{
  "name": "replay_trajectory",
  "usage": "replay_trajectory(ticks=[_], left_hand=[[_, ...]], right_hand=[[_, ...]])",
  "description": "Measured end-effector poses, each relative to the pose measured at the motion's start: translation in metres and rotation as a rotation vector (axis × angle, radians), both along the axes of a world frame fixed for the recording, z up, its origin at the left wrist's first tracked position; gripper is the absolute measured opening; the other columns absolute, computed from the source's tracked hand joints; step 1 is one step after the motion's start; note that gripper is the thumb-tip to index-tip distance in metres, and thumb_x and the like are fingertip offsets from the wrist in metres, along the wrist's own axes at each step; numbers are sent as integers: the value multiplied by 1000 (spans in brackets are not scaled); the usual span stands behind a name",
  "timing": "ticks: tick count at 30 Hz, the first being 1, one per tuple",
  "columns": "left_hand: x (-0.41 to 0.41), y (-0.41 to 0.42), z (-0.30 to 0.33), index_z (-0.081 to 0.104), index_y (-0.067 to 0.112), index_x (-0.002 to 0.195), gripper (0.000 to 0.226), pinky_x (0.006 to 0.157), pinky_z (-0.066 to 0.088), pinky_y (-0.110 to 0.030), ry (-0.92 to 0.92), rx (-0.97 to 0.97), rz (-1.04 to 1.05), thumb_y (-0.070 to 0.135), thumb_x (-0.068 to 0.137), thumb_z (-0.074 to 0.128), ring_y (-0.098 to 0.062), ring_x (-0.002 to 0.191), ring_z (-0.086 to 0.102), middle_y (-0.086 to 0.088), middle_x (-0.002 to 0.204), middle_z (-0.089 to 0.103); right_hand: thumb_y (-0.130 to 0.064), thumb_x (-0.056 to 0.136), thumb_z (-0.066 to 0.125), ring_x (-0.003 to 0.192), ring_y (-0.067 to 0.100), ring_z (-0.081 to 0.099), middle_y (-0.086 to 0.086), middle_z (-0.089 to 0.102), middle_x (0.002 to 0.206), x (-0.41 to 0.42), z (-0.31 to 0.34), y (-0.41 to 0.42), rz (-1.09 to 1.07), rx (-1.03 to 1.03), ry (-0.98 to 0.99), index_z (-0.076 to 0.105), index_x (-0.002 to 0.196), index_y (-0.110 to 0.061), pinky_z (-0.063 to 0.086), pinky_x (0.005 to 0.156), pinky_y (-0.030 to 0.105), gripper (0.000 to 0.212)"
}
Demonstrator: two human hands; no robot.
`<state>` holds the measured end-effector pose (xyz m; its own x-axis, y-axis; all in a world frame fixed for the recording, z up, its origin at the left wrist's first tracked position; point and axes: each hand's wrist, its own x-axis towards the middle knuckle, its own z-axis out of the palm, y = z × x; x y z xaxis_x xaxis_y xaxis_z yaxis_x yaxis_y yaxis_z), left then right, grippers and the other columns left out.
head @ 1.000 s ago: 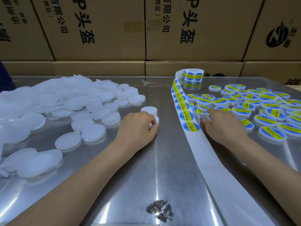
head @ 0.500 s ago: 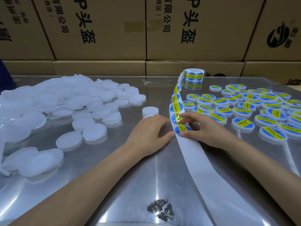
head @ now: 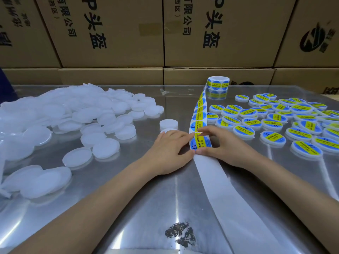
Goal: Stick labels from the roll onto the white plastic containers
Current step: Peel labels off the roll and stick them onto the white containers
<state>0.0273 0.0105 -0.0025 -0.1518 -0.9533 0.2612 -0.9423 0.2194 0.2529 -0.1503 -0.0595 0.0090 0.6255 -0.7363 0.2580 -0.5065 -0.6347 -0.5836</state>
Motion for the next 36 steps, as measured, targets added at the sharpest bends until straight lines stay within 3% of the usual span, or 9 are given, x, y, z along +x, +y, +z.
replay_trajectory(ticks=[5, 9, 12, 15, 21, 23, 26, 31, 36], left_hand=[[1, -1, 1, 54, 25, 126, 38, 100, 31, -32, 104, -25, 5, 39, 91, 54, -16, 113, 46, 7, 116, 56], [1, 1, 2, 58, 22, 118, 39, 97, 34, -32, 165, -24, 14, 44, 86, 56, -16, 107, 48, 5, 110, 58], [-1, 3, 6, 61, 24, 110, 46, 93, 37, -33, 145, -18, 3, 50, 77, 45, -16, 101, 49, 5, 102, 59], [-2, 3, 6, 59, 27, 115, 51, 98, 34, -34, 66, 9, 2, 55, 76, 40, -14, 108, 47, 8, 108, 57], [-1, 6, 7, 52, 31, 129, 71, 108, 25, -33, 5, 46, -27, 72, 74, 36, -6, 124, 37, 15, 128, 51], [0, 8, 7, 55, 29, 126, 66, 102, 30, -26, 108, 24, -67, 70, 77, 42, -5, 116, 43, 13, 120, 56], [6, 6, 7, 53, 22, 129, 54, 95, 29, -16, 241, -98, 11, 54, 85, 58, -7, 120, 44, 8, 129, 54], [18, 5, 7, 60, 15, 121, 50, 97, 30, -25, 24, -56, 231, 52, 90, 50, -18, 130, 37, 0, 138, 48], [11, 7, 10, 67, 28, 113, 42, 91, 36, -25, 108, -47, 169, 55, 82, 61, -11, 123, 43, 10, 132, 54]], right_hand=[[-33, 72, 79, 88, 2, 59, -20, 62, 93, 1, 2, 4, 11, -39, -66, 59, 99, -28, 42, 74, 11, 34], [-27, 74, 78, 98, 1, 58, -15, 63, 96, 1, 2, 6, 31, -64, -101, 49, 89, -42, 46, 82, 20, 35], [-21, 77, 76, 100, 6, 58, -10, 64, 99, 2, 3, 8, 52, -124, -105, 57, 94, -31, 47, 88, 35, 27], [-27, 81, 71, 94, 9, 57, -6, 68, 92, 5, 8, 12, 37, -204, -170, 64, 83, -20, 43, 86, 25, 10], [-43, 84, 53, 89, 25, 61, 27, 65, 97, 8, 28, 26, -15, 202, -620, 69, 60, -27, 41, 77, 19, 33], [-37, 90, 53, 87, 19, 62, 16, 70, 98, 6, 32, 27, -43, 294, -703, 70, 60, -25, 43, 78, 20, 36], [-27, 91, 55, 84, 6, 58, -7, 69, 84, 4, 32, 24, -41, 427, -785, 67, 90, 3, 42, 84, 24, 32], [-21, 88, 61, 85, 5, 62, -11, 68, 81, 2, 30, 20, -53, 521, -769, 71, 71, -23, 44, 88, 27, 20], [-24, 83, 66, 101, 8, 63, -11, 72, 100, 1, 27, 18, -60, 532, -734, 74, 72, -25, 46, 89, 27, 15]])
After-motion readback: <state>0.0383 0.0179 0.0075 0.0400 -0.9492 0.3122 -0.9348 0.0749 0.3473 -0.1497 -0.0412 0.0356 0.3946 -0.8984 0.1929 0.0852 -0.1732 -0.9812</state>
